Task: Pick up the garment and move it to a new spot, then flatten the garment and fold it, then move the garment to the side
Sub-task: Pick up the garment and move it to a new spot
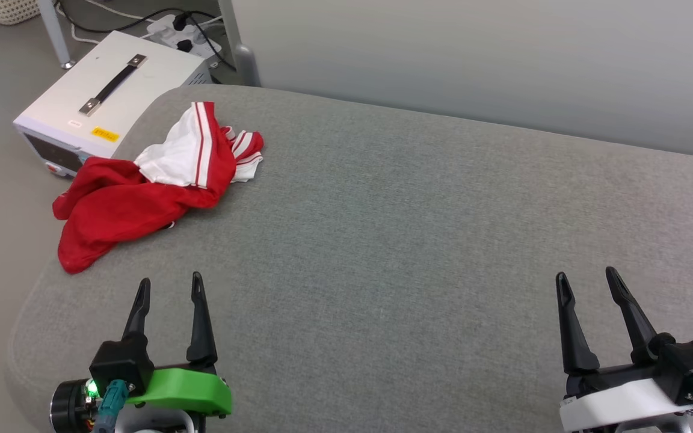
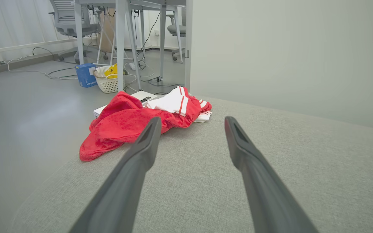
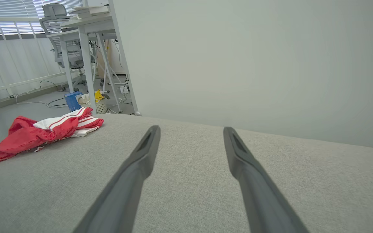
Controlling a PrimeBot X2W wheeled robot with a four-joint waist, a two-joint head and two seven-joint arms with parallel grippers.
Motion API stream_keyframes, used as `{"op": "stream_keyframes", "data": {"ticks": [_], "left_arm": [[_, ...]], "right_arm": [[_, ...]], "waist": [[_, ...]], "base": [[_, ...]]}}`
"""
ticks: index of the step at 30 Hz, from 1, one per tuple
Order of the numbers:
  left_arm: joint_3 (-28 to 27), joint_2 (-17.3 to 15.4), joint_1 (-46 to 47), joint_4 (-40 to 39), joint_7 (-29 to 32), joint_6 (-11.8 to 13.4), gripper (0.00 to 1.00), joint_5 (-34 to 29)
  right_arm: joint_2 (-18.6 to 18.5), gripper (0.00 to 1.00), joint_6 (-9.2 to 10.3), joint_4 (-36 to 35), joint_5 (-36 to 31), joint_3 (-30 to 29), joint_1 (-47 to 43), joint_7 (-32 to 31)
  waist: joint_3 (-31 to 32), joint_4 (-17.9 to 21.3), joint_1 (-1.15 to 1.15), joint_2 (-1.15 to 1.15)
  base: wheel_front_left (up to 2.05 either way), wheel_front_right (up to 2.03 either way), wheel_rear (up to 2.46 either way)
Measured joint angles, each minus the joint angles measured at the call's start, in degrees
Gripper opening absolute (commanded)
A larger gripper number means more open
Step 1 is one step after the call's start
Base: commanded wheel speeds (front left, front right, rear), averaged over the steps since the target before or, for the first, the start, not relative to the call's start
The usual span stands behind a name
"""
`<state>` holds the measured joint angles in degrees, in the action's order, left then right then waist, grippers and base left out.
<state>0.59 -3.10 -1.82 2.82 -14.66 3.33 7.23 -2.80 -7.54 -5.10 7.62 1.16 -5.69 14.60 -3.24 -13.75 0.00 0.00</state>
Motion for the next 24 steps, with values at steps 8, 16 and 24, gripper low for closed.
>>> {"op": "stream_keyframes", "data": {"ticks": [8, 16, 24], "left_arm": [[-1.3, 0.0, 0.1, 0.0, 0.0, 0.5, 1.0, 1.8], [-2.1, 0.0, 0.1, 0.4, 0.0, 0.5, 1.0, 2.4], [-4.9, 0.0, 1.3, 1.4, 0.0, -0.9, 1.0, 3.9]], "right_arm": [[0.0, 1.0, 0.0, -0.5, -0.9, 0.6, 0.3, 0.1], [0.0, 1.0, 0.0, -0.6, -1.4, 0.8, 0.4, 0.1], [0.0, 1.0, 0.0, -0.7, -1.9, 1.6, 1.4, 0.1]], "waist": [[-0.9, -5.5, 0.0, 0.0], [-1.5, -9.7, 0.0, 0.0], [-2.4, -10.1, 0.0, 0.0]], "base": [[0.0, 0.0, 0.0], [0.0, 0.0, 0.0], [0.0, 0.0, 0.0]]}}
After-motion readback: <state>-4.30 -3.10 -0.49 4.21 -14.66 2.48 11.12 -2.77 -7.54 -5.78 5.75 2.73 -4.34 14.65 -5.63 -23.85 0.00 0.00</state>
